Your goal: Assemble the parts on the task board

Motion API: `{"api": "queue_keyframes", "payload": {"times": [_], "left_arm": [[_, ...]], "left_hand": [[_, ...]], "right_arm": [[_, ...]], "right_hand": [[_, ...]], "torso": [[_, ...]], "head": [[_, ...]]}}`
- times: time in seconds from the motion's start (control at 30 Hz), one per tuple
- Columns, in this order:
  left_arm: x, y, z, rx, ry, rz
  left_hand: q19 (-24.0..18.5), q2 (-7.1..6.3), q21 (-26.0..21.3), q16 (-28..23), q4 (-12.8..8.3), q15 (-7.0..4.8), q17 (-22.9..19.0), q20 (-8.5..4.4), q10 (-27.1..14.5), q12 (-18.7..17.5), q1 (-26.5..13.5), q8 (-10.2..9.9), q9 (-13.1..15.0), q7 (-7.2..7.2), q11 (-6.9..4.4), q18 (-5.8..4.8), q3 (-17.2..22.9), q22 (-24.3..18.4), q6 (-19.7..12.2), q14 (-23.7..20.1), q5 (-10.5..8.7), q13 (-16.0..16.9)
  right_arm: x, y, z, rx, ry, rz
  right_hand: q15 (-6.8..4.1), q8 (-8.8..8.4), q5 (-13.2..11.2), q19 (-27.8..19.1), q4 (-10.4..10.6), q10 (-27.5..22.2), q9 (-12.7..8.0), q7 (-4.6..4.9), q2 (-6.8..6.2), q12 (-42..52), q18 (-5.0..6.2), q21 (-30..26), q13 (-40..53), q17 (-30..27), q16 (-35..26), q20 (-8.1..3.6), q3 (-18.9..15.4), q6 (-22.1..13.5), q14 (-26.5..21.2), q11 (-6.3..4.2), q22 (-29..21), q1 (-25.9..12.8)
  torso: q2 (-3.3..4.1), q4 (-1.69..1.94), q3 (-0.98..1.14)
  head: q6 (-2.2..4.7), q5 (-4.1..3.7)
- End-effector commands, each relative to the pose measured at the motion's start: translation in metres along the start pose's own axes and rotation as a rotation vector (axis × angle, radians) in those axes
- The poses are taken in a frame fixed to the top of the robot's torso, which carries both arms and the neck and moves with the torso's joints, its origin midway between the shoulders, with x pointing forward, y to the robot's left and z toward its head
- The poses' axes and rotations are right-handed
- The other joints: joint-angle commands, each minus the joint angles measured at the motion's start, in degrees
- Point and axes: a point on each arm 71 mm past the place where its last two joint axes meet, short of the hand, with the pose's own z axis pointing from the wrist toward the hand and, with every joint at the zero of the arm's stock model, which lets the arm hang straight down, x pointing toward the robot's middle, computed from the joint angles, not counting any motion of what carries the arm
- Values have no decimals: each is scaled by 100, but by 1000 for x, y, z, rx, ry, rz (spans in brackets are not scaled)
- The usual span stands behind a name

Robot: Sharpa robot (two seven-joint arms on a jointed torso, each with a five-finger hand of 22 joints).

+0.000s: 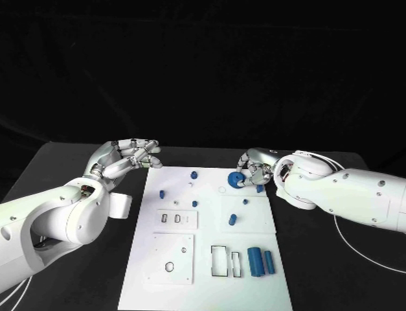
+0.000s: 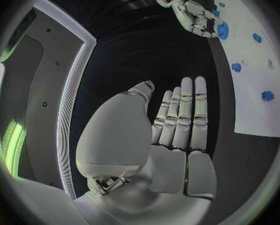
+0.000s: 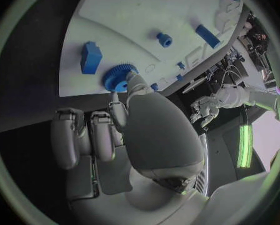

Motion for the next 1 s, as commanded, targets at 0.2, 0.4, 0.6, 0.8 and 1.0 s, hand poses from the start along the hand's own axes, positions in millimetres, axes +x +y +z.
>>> {"api": "queue_keyframes", "payload": {"times": [0.2,0.4,0.6,0.8,1.0], "left_arm": [[2,-1,1,12,13,-6],[2,-1,1,12,11,-5],[1,-1,1,12,10,-4],[1,-1,0,10,11,-4],[2,-1,0,9,12,-5]], "left_hand": [[-43,-43,28,27,0,-4,12,4,-14,-33,-29,-23,-10,11,10,51,42,9,-51,-42,-32,-4],[-43,-43,28,27,0,-4,12,4,-14,-33,-29,-23,-10,11,10,51,42,9,-51,-42,-32,-4],[-48,-38,32,31,-3,-5,17,5,-11,-35,-21,-22,-9,9,8,52,52,11,-48,-47,-29,-3],[-48,-38,32,31,-3,-5,17,5,-11,-35,-21,-22,-9,9,8,52,52,11,-48,-47,-29,-3],[-48,-38,32,31,-3,-5,17,5,-11,-35,-21,-22,-9,9,8,52,52,11,-48,-47,-29,-3]], "right_arm": [[4,-1,2,9,34,-7],[7,0,3,10,41,-4],[8,1,3,6,34,-5],[7,6,1,-21,-9,-37],[7,12,-1,-51,-45,-79]], "right_hand": [[36,42,35,103,2,48,8,1,63,39,-62,30,25,845,24,-6,-1,25,483,-3,817,79],[34,54,35,108,3,64,10,-2,77,61,-64,35,48,852,26,-7,6,46,484,-6,825,86],[32,64,37,116,4,107,12,-6,92,108,-67,44,103,875,32,-8,14,64,489,-8,837,90],[-26,86,-21,209,-12,327,-51,-72,275,344,-99,144,360,940,53,-54,345,338,501,-76,967,341],[-113,55,76,253,-8,510,-159,-179,266,506,-116,191,566,958,57,-137,1046,701,505,-177,1035,544]], "torso": [[0,8,-4],[2,4,-1],[1,3,-4],[0,3,-1],[0,5,-1]], "head": [[-11,0],[-14,6],[-19,0],[-20,-4],[-9,-10]]}}
